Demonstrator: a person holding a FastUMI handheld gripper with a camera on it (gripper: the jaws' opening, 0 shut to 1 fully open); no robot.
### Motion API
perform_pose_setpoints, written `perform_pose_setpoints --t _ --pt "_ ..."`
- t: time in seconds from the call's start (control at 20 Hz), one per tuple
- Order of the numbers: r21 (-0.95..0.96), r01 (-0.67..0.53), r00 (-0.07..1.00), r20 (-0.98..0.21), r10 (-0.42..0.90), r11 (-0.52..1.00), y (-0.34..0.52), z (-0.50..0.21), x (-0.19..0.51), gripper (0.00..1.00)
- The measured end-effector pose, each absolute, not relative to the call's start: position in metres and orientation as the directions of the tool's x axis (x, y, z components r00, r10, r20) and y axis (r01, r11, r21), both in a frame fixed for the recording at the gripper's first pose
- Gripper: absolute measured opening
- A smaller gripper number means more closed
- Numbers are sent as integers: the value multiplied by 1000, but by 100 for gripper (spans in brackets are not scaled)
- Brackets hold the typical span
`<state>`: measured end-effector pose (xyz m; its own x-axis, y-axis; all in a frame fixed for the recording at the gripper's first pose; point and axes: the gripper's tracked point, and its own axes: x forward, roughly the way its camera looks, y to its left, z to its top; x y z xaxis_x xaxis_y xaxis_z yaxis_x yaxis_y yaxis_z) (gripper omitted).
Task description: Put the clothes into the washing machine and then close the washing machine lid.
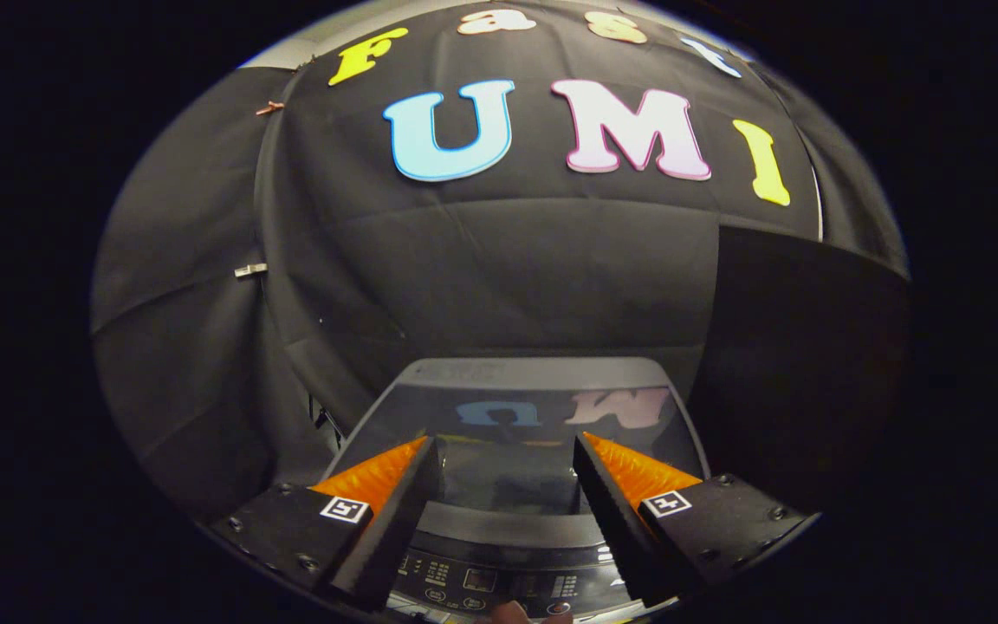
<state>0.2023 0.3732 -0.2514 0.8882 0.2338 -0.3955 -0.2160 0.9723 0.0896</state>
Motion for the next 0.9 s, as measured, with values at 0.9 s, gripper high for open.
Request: perform_pose_setpoints --t 0.9 --pt "-21 -194 981 9 194 981 285 -8 112 98"
